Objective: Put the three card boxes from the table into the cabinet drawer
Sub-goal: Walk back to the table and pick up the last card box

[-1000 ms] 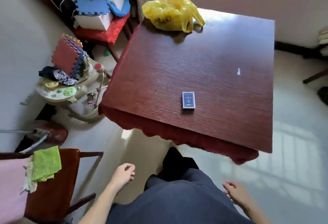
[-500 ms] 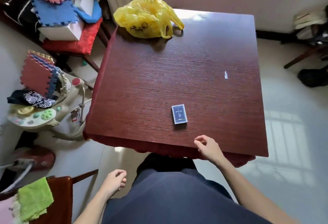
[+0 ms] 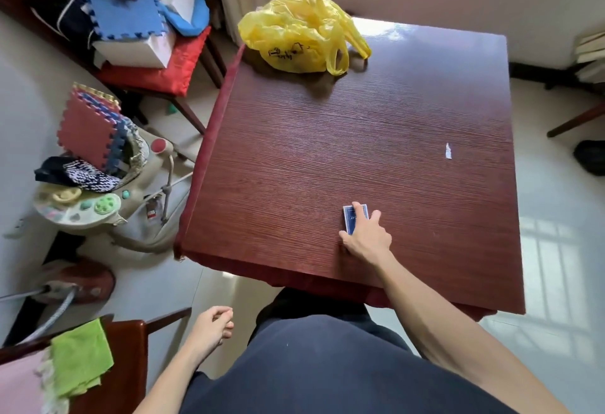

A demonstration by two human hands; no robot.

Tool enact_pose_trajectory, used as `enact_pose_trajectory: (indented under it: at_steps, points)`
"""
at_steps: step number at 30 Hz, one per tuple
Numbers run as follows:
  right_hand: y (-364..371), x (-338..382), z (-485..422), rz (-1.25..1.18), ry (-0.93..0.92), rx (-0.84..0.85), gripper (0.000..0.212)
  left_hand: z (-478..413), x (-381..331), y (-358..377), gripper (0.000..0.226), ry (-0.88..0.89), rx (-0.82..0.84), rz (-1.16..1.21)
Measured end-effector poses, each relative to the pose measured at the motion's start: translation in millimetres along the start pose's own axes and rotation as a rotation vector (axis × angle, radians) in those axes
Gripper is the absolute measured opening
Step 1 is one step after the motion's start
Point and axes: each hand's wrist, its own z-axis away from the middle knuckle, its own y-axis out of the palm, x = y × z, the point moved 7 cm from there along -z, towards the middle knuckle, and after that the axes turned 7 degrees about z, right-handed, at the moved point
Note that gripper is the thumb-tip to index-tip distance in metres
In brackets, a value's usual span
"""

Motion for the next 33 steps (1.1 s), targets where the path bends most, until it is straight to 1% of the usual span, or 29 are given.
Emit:
enact_pose_trajectory:
  at_steps: [7, 13, 15, 17, 18, 21, 24, 26, 29, 31, 33]
  points:
    - [-0.6, 8.2, -6.0, 0.084, 0.023, 0.002, 0.079, -0.7, 16.9, -10.3, 0.009, -0.047, 0.011, -0.021]
    - [-0.1, 5.1, -6.1, 0.056, 0.035, -0.002, 0.073, -5.1, 15.2, -21.3, 0.008, -0.057, 0.014, -0.036]
    - [0.6, 1.1, -1.8, -0.001, 0.053, -0.007, 0.072, -7.8, 12.5, -25.2, 0.008, -0.047, 0.012, -0.055]
    - [4.3, -8.1, 7.1, -0.139, 0.084, 0.000, 0.072, -11.5, 9.8, -28.2, 0.009, -0.037, 0.022, -0.083]
    - [6.4, -14.0, 14.0, -0.254, 0.099, 0.017, 0.072, -13.5, 8.7, -28.9, 0.009, -0.035, 0.031, -0.099]
    - [14.9, -38.1, 45.6, -0.729, 0.154, 0.070, 0.073, -19.0, 4.7, -29.4, 0.009, -0.028, 0.067, -0.139]
    - [33.2, -67.9, 86.6, -1.023, 0.223, 0.080, 0.065, -27.9, -1.0, -26.8, 0.009, -0.027, 0.115, -0.226]
    - [50.5, -92.2, 115.9, -1.178, 0.292, 0.037, 0.056, -35.8, -4.9, -19.0, 0.009, -0.033, 0.162, -0.313]
    - [82.5, -131.6, 165.5, -1.429, 0.426, -0.002, 0.055, -45.2, -16.1, 5.2, 0.009, -0.021, 0.239, -0.490]
    - [104.9, -155.0, 202.3, -1.592, 0.502, -0.017, 0.053, -43.9, -28.9, 31.5, 0.009, 0.013, 0.296, -0.635]
    - [129.1, -178.2, 239.4, -1.736, 0.578, -0.082, 0.045, -37.0, -42.7, 66.7, 0.009, 0.071, 0.353, -0.786]
